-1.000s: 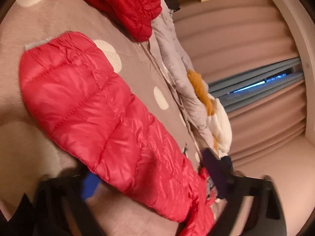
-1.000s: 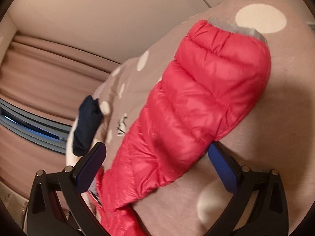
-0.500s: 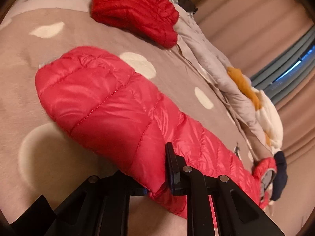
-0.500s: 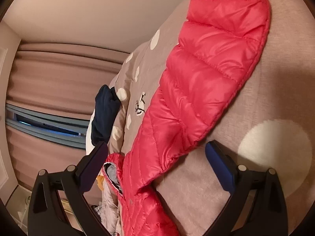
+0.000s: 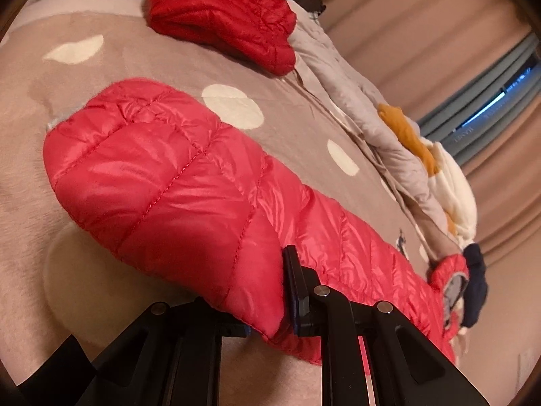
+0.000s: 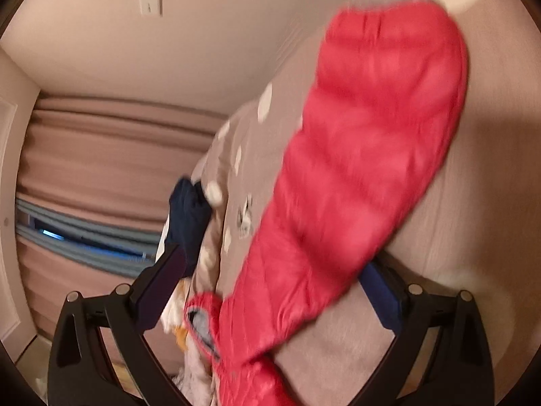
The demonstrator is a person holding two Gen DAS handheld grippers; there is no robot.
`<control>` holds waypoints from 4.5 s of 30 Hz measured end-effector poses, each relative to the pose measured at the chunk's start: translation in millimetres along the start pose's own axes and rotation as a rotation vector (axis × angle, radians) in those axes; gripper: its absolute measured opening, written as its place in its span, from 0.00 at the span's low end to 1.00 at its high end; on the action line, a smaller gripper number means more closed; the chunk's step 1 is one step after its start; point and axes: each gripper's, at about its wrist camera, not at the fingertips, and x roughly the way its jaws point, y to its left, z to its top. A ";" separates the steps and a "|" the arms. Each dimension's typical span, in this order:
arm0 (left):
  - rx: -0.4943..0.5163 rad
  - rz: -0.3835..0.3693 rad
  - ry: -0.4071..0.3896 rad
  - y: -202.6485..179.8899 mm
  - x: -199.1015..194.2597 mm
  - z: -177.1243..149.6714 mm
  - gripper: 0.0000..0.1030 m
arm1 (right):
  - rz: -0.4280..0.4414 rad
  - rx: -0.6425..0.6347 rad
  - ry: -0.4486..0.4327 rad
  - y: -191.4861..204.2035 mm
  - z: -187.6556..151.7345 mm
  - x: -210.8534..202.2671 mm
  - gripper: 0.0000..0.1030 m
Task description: Fold large clothes
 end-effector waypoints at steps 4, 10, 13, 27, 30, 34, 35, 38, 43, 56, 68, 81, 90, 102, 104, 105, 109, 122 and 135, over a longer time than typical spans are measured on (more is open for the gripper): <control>-0.059 -0.057 0.014 11.6 6.8 4.6 0.17 | -0.133 -0.049 -0.023 -8.0 17.6 7.1 0.46; -0.161 -0.002 -0.031 9.6 3.0 4.4 0.16 | -0.335 -0.174 -0.050 0.3 24.2 11.6 0.11; -0.094 0.091 -0.108 -4.3 -12.9 0.5 0.15 | -0.370 -0.266 -0.132 18.9 24.0 -0.5 0.11; -0.090 0.117 -0.115 -1.5 -41.8 -9.3 0.14 | -0.437 -0.399 -0.178 32.8 15.6 -11.1 0.11; -0.063 0.153 -0.126 -5.7 -39.4 -11.1 0.14 | -0.418 -0.413 -0.205 43.6 9.6 -20.5 0.11; -0.050 0.159 -0.161 -14.2 -40.5 -8.8 0.14 | -0.368 -0.533 -0.233 84.2 -13.8 -24.9 0.11; -0.041 0.164 -0.168 -14.9 -40.8 -8.8 0.14 | -0.351 -0.561 -0.234 93.8 -20.9 -25.3 0.11; 0.009 0.237 -0.162 -24.6 -34.6 -13.4 0.14 | -0.274 -0.613 -0.211 126.7 -49.0 -25.1 0.13; 0.030 0.244 -0.170 -26.6 -34.9 -14.4 0.14 | -0.112 -0.727 -0.130 178.2 -113.5 -18.3 0.14; 0.029 0.232 -0.105 -16.7 -30.4 -12.5 0.14 | 0.066 -1.028 0.243 234.3 -289.0 11.0 0.14; -0.033 0.182 -0.033 -0.9 -23.2 -3.0 0.14 | 0.012 -1.332 0.362 228.5 -402.6 28.9 0.15; 0.025 0.213 -0.028 -6.3 -20.2 -2.1 0.14 | -0.062 -1.392 0.400 219.6 -415.1 42.1 0.18; 0.031 0.229 -0.026 -7.7 -16.9 -1.6 0.14 | 0.029 -1.404 0.467 220.1 -419.2 27.4 0.73; 0.031 0.232 -0.022 -8.9 -19.0 -2.8 0.15 | -0.034 -1.436 0.435 219.1 -405.5 32.4 0.91; 0.045 0.234 -0.022 -10.6 -18.5 -3.0 0.15 | -0.097 -1.485 0.366 216.5 -398.6 38.0 0.93; 0.049 0.236 -0.022 -11.2 -17.6 -3.0 0.15 | -0.129 -1.510 0.342 215.6 -395.6 40.9 0.93; 0.047 0.241 -0.022 -11.7 -16.4 -3.0 0.15 | -0.197 -1.585 0.288 215.0 -378.4 49.9 0.93; 0.041 0.255 -0.025 -10.8 -14.6 0.4 0.19 | -0.269 -1.447 0.312 197.6 -320.2 71.6 0.96; 0.086 0.330 -0.059 -19.8 -7.4 -5.9 0.20 | -0.327 -1.373 0.318 173.8 -281.3 93.8 0.97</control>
